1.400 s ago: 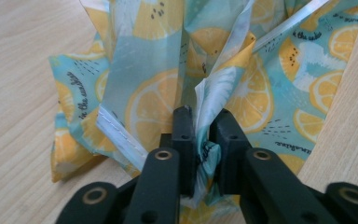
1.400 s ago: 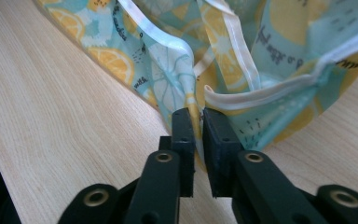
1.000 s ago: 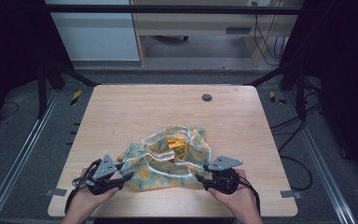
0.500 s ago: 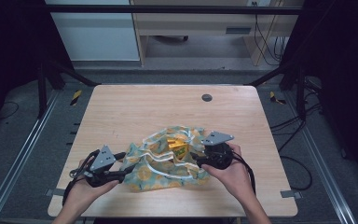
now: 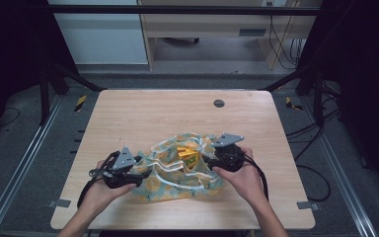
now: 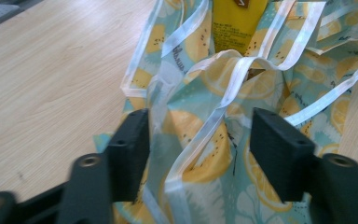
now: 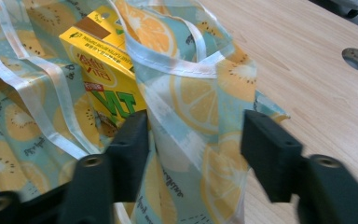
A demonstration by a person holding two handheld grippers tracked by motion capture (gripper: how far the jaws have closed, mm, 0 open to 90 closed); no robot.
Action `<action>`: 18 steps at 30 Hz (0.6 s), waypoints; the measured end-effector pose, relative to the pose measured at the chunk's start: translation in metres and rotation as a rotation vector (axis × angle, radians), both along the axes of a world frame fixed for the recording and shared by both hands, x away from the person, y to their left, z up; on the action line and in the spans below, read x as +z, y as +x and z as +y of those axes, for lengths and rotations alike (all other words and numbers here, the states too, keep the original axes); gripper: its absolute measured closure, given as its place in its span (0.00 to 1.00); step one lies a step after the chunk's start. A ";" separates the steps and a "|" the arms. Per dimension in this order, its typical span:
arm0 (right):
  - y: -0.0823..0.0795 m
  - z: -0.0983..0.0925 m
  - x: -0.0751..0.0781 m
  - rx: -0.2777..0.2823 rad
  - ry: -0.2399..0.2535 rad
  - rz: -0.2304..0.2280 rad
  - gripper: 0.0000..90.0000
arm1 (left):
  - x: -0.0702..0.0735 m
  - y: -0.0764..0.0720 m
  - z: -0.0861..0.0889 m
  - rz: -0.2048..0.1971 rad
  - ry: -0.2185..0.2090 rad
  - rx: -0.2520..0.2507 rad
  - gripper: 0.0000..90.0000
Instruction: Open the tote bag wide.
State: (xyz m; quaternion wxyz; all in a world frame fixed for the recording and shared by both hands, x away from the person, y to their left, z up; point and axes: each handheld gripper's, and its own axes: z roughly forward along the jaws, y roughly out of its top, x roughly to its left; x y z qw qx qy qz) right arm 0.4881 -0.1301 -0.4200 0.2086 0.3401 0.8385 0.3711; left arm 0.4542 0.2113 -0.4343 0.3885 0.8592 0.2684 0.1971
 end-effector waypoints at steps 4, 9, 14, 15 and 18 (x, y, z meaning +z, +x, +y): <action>0.003 -0.001 0.001 -0.001 0.006 0.003 0.65 | 0.000 -0.006 -0.006 -0.037 -0.004 -0.021 0.61; 0.008 -0.004 0.002 -0.014 0.020 0.008 0.82 | -0.001 -0.009 -0.009 -0.049 -0.009 -0.056 0.86; 0.012 -0.003 0.005 -0.021 0.037 0.003 0.92 | -0.003 -0.014 -0.016 -0.041 -0.019 -0.095 0.96; 0.015 -0.003 0.006 -0.020 0.046 -0.001 0.93 | -0.002 -0.015 -0.018 -0.048 -0.021 -0.101 0.97; 0.026 -0.003 0.010 -0.038 0.083 0.007 0.96 | 0.006 -0.017 -0.025 -0.076 -0.021 -0.120 0.98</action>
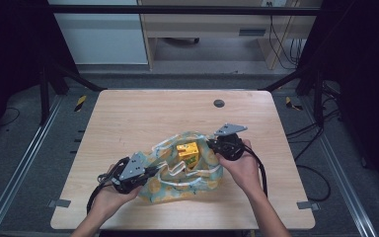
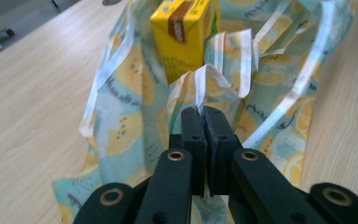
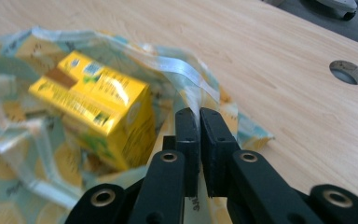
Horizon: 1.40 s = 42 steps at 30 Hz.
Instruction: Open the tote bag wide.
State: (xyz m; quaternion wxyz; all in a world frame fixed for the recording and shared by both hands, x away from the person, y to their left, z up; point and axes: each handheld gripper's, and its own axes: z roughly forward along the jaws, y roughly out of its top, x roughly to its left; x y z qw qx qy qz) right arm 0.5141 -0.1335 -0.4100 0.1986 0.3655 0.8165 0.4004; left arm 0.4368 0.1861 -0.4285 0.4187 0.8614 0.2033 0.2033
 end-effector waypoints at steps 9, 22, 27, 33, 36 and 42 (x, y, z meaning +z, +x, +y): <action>0.030 -0.008 -0.005 -0.056 0.035 0.034 0.99 | -0.016 0.001 -0.003 0.048 0.022 -0.012 0.99; 0.057 -0.022 -0.032 -0.125 0.014 0.112 0.99 | -0.038 0.001 -0.009 0.110 0.082 -0.026 0.99; 0.062 -0.026 -0.037 -0.136 0.005 0.126 0.99 | -0.041 -0.001 -0.010 0.115 0.096 -0.028 0.99; 0.062 -0.027 -0.047 -0.136 -0.017 0.147 0.99 | -0.042 -0.002 -0.006 0.123 0.088 -0.023 0.99; 0.061 -0.028 -0.050 -0.138 -0.020 0.157 0.99 | -0.043 -0.003 -0.004 0.130 0.088 -0.020 0.99; 0.060 -0.028 -0.051 -0.137 -0.027 0.160 0.98 | -0.044 -0.004 -0.002 0.135 0.093 -0.020 0.99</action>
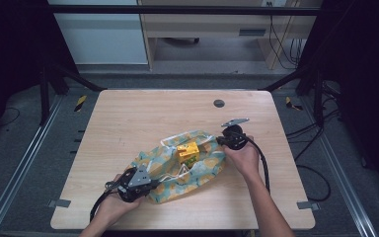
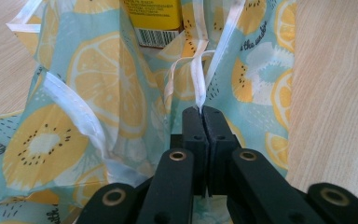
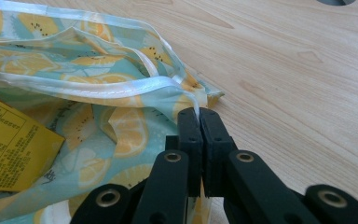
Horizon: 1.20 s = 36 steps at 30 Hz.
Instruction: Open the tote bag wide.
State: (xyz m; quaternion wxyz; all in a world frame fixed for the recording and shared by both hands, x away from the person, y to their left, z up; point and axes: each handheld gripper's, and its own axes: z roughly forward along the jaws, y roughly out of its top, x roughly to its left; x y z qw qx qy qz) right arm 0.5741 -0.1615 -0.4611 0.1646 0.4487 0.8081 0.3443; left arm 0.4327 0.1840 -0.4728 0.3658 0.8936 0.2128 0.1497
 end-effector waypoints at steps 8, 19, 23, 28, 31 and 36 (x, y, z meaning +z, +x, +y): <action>-0.005 -0.003 0.001 0.015 -0.002 -0.002 0.97 | 0.001 -0.001 0.007 0.004 -0.004 0.011 0.99; -0.016 -0.009 0.002 0.021 0.000 0.004 0.74 | 0.001 -0.003 0.011 0.005 -0.007 0.009 0.91; -0.023 -0.013 0.014 0.011 0.025 -0.042 0.59 | 0.007 -0.004 0.011 -0.016 -0.037 0.023 0.64; -0.039 -0.015 0.037 0.018 0.051 -0.097 0.38 | 0.027 -0.003 0.011 -0.061 -0.077 0.047 0.38; -0.054 -0.013 0.053 0.037 0.077 -0.144 0.32 | 0.037 0.000 0.012 -0.072 -0.119 0.055 0.32; -0.076 -0.006 0.057 0.091 0.091 -0.172 0.30 | 0.049 0.007 0.012 -0.088 -0.123 0.069 0.26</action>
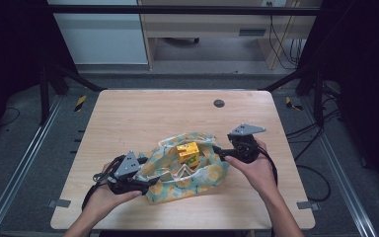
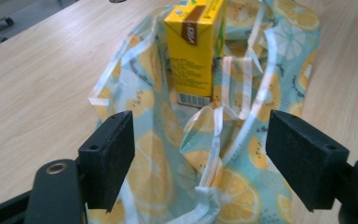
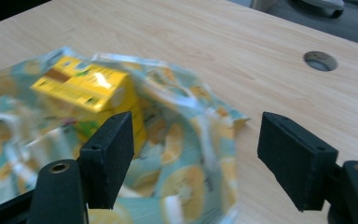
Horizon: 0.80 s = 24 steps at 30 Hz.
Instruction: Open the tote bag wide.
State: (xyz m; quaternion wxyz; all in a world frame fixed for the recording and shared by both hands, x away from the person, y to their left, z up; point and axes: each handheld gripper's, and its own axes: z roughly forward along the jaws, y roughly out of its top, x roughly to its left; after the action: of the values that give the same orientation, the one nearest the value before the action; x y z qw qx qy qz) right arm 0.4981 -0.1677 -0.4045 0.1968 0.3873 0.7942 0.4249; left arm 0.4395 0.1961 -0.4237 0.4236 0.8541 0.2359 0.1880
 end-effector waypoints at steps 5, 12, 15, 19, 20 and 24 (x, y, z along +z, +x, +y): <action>-0.021 0.008 -0.013 0.036 -0.014 0.018 0.29 | 0.009 0.023 -0.005 0.005 0.023 0.037 0.30; -0.037 0.015 -0.029 0.073 -0.060 0.016 0.22 | 0.018 0.052 -0.016 -0.010 0.018 0.074 0.34; -0.042 0.020 -0.037 0.088 -0.072 0.021 0.19 | 0.016 0.063 -0.018 0.010 0.020 0.069 0.41; -0.044 0.024 -0.047 0.098 -0.096 0.036 0.16 | 0.005 0.072 -0.026 0.054 0.050 0.046 0.44; -0.044 0.024 -0.047 0.098 -0.096 0.036 0.16 | 0.005 0.072 -0.026 0.054 0.050 0.046 0.45; -0.051 0.023 -0.053 0.114 -0.103 0.027 0.16 | -0.007 0.080 -0.030 0.073 0.082 0.046 0.48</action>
State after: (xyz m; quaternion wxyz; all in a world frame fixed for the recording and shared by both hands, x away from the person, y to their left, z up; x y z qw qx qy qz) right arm 0.4471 -0.1447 -0.4573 0.1811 0.3365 0.8385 0.3885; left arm 0.5192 0.1661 -0.4309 0.3752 0.8714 0.2627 0.1758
